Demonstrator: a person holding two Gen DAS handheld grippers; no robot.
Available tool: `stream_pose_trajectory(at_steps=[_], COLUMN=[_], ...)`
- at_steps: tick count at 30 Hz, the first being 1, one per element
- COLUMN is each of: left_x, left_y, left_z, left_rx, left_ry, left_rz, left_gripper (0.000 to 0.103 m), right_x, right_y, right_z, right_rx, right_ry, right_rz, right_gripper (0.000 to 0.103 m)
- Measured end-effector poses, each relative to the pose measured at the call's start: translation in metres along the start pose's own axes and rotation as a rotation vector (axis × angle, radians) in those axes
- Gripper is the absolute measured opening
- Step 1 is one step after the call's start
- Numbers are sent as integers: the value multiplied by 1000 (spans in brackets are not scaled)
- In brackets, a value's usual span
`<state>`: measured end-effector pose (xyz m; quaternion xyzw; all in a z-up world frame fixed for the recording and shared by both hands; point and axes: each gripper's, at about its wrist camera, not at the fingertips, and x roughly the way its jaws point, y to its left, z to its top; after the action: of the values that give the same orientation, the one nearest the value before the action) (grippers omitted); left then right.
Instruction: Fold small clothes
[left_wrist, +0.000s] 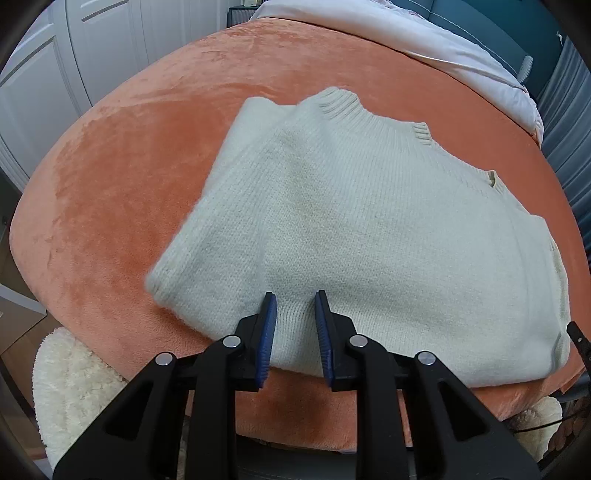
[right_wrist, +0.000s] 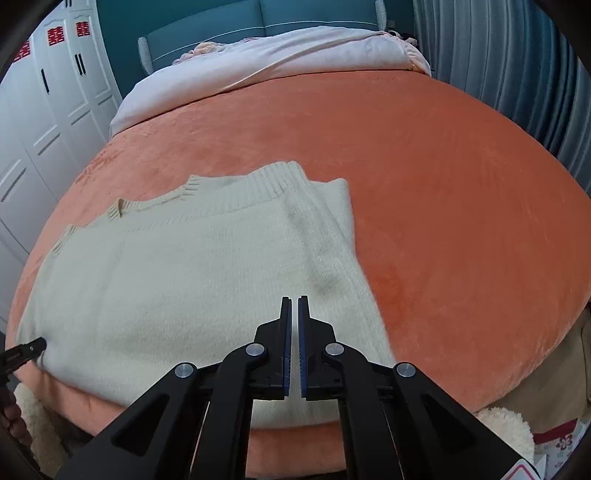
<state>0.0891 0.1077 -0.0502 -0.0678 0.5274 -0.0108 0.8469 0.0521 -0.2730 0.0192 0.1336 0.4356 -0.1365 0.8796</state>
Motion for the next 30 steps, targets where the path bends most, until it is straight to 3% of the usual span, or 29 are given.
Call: stream_pose_trajectory(at_steps=[4, 11, 15, 20, 26, 30], left_x=[1, 0, 0, -2, -2, -1], left_y=[-2, -3, -5, -6, -7, -8], left_z=[0, 0, -1, -2, -3, -2], left_rx=[9, 12, 10, 18, 17, 22], left_ry=[-1, 0, -1, 6, 3, 8], left_rz=[10, 16, 28, 27, 36, 40], left_gripper=[21, 21, 21, 22, 22, 22], right_x=[22, -9, 11, -1, -24, -4], right_y=[-3, 11, 25, 28, 68, 89], right_z=[-32, -27, -48, -45, -54, -73], right_rx=[7, 9, -70, -31, -181, -270], right_ry=[109, 49, 129, 104, 71, 129], right_rz=[-2, 72, 42, 94, 145, 123], right_gripper=[0, 3, 3, 7, 7, 7])
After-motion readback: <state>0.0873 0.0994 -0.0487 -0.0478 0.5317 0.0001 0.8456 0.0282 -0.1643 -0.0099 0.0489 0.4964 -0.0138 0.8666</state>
